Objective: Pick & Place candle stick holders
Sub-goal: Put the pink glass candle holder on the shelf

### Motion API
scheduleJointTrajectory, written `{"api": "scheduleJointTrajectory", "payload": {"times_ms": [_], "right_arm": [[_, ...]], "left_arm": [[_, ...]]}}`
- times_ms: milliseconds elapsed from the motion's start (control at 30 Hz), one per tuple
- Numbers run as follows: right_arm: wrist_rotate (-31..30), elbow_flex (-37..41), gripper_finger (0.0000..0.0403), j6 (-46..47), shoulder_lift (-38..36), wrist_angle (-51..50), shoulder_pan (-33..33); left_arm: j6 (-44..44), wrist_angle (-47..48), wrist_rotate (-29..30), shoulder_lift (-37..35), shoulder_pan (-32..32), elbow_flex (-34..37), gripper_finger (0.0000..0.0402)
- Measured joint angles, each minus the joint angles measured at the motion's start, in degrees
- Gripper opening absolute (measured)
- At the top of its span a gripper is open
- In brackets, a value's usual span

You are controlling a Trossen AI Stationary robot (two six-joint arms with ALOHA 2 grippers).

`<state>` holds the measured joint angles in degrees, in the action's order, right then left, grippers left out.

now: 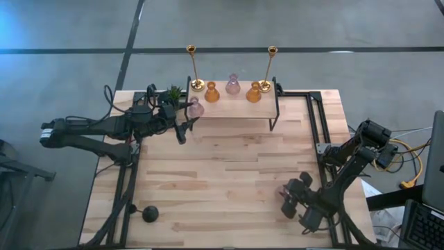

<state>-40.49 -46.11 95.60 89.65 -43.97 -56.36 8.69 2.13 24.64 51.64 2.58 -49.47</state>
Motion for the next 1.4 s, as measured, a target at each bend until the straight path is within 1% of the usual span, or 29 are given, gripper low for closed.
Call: {"api": "scheduleJointTrajectory", "payload": {"times_ms": [100, 233, 333, 500, 633, 733, 833, 933, 1100, 1267, 1400], "right_arm": [[-1.3, -0.4, 0.0143, -0.9, -0.4, -0.2, 1.7], [-0.8, -2.4, 0.0143, -8.3, -3.6, -0.1, 7.0], [0.9, -4.3, 0.0143, -18.1, -7.2, 0.0, 12.9], [2.4, -7.6, 0.0143, -38.4, -13.1, 0.0, 24.8], [6.7, -9.6, 0.0143, -52.0, -18.0, 0.2, 35.1], [9.1, -10.5, 0.0143, -60.2, -21.2, 2.0, 42.3], [15.6, -11.3, 0.0143, -68.1, -23.4, 6.8, 49.1], [22.4, -12.9, 0.0143, -74.0, -24.0, 9.2, 55.2], [28.5, -16.4, 0.0143, -81.2, -22.3, 8.6, 62.7], [29.7, -20.7, 0.0143, -86.5, -20.1, 6.8, 66.9], [30.3, -22.3, 0.0143, -89.1, -17.8, 4.7, 70.5]], "left_arm": [[0.0, 0.0, 0.0, 0.0, 0.0, 0.0, 0.0263], [-0.6, 0.1, 0.0, 0.0, 0.0, 0.0, 0.0263], [-1.1, 0.1, 0.0, 0.0, 0.0, 0.0, 0.0263], [-1.3, 0.1, 0.0, 0.0, 0.0, 0.0, 0.0263], [-2.3, 0.3, 0.0, 0.0, 0.0, 0.0, 0.0263], [-2.4, 0.3, -0.1, 0.0, 0.0, 0.0, 0.0263], [-2.5, 0.3, -0.1, 0.0, 0.0, 0.0, 0.0263], [-2.5, 0.3, -0.1, 0.0, 0.0, 0.0, 0.0263], [-2.5, 0.3, -0.1, 0.0, 0.0, 0.0, 0.0263], [-2.5, 0.5, -0.1, 0.0, 0.0, 0.0, 0.0263], [-2.5, 0.5, -0.1, 0.0, 0.0, 0.0, 0.0263]]}}
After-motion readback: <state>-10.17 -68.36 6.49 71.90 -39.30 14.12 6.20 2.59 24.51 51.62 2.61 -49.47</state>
